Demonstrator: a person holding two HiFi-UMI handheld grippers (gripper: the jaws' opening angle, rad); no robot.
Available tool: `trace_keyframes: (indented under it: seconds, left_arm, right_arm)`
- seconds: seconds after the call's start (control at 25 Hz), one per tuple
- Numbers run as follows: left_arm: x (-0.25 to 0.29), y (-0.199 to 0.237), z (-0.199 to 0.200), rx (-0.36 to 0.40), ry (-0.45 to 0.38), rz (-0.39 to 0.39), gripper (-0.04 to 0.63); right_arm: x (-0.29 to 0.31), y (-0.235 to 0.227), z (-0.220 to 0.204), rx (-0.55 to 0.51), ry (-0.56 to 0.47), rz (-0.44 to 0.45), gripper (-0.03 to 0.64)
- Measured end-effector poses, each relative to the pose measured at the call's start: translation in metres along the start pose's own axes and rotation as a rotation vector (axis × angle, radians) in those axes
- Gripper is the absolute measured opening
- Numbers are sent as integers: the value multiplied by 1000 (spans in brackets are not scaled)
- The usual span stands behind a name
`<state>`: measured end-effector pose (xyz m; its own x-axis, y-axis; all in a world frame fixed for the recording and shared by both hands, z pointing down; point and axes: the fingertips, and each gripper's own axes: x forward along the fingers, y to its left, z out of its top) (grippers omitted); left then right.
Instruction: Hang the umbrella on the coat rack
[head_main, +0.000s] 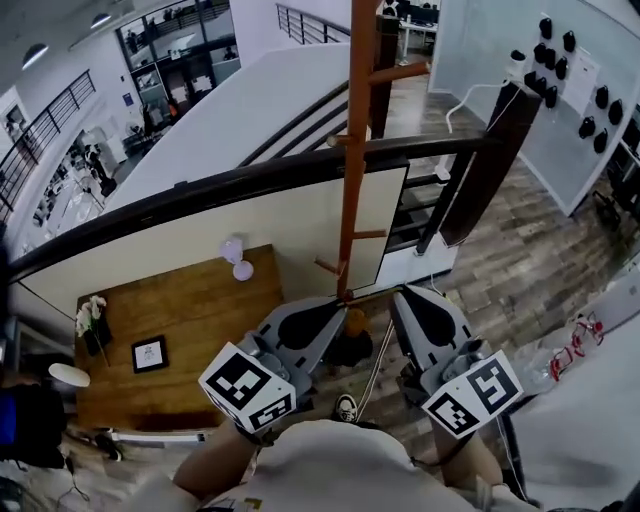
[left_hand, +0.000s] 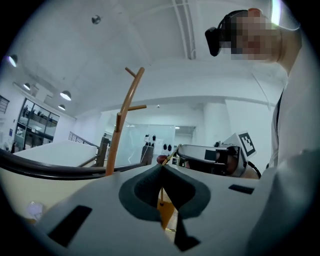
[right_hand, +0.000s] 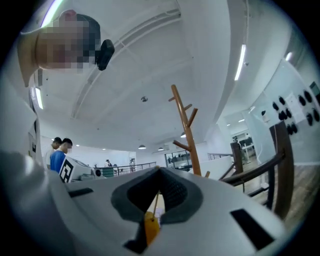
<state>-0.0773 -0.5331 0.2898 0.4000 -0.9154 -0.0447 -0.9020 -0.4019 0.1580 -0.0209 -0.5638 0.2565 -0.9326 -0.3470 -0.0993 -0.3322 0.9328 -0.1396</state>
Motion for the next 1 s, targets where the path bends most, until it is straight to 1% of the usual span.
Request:
trace_keyframes:
  seconds: [0.24, 0.4, 0.52, 0.72, 0.92, 1.0]
  left_arm:
    - [22, 23, 5, 30, -2, 123, 3]
    - [25, 35, 6, 42, 10, 172, 3]
    - [26, 41, 4, 43, 28, 179, 3]
    - [25, 52, -3, 34, 59, 167, 3]
    - [24, 62, -16, 11, 83, 139, 3]
    - [25, 66, -22, -10, 93, 132, 3]
  right_arm:
    - [20, -27, 0, 17, 9, 107, 3]
    - [32, -35, -4, 32, 14, 139, 3]
    - [37, -38, -10, 47, 20, 137, 3]
    - [46, -39, -20, 77, 31, 111, 3]
    - [54, -39, -31, 88, 50, 84, 3]
    - [56, -40, -37, 97, 61, 68, 3]
